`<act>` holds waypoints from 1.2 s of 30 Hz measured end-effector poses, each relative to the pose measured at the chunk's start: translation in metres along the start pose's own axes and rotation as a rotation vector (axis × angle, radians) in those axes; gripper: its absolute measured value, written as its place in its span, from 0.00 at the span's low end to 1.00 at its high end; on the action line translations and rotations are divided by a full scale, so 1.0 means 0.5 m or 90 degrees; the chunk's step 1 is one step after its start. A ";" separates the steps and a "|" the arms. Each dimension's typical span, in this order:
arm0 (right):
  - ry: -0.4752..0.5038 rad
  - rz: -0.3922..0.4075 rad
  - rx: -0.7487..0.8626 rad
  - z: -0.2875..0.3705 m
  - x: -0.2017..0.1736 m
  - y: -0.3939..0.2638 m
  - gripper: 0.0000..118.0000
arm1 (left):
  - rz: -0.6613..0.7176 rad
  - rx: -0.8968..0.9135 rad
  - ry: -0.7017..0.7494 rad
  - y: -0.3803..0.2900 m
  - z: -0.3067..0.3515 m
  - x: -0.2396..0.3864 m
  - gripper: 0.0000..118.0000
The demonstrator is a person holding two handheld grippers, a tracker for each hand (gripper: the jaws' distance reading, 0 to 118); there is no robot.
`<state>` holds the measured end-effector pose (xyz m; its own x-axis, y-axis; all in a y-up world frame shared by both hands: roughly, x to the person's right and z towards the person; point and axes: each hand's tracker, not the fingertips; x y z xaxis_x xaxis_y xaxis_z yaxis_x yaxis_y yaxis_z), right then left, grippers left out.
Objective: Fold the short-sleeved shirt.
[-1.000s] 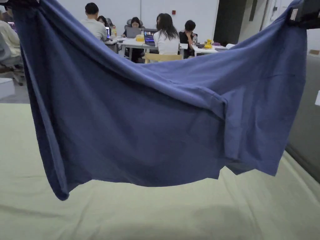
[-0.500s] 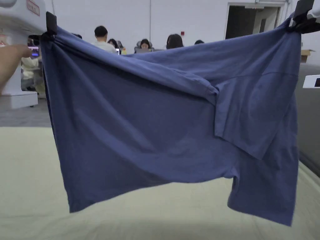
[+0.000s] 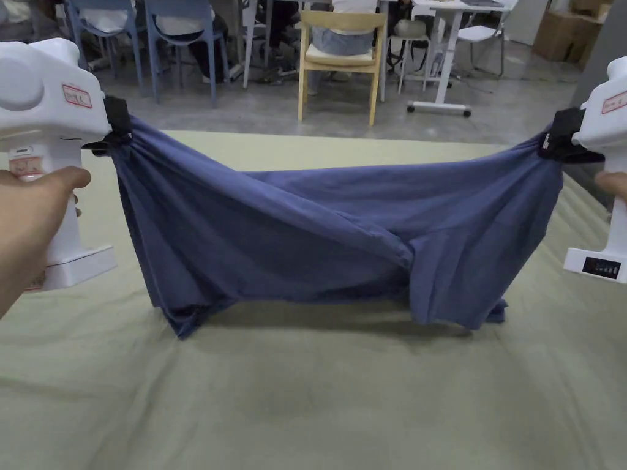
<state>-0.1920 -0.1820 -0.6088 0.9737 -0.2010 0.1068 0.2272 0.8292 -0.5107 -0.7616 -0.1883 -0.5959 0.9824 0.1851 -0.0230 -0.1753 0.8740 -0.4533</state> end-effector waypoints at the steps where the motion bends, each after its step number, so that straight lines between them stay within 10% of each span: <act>1: 0.004 0.009 0.001 0.008 0.004 -0.023 0.04 | -0.015 0.005 -0.010 -0.022 0.011 0.000 0.00; 8: 0.010 0.126 -0.052 0.138 0.041 -0.305 0.04 | -0.065 -0.040 -0.046 -0.255 0.143 -0.042 0.00; 16: 0.013 0.078 -0.106 0.368 0.106 -0.621 0.04 | -0.054 -0.091 -0.034 -0.459 0.361 -0.087 0.00; 32: -0.010 0.064 -0.220 0.603 0.182 -0.827 0.04 | -0.061 -0.240 0.038 -0.693 0.629 -0.097 0.00; 36: 0.000 0.062 -0.252 0.605 0.167 -0.814 0.38 | -0.003 -0.301 0.006 -0.697 0.626 -0.106 0.20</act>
<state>-0.1990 -0.3785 -0.1339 0.9905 -0.1312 0.0414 0.1106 0.5801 -0.8070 -0.7728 -0.3619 -0.1581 0.9839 0.1765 -0.0271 -0.1253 0.5741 -0.8091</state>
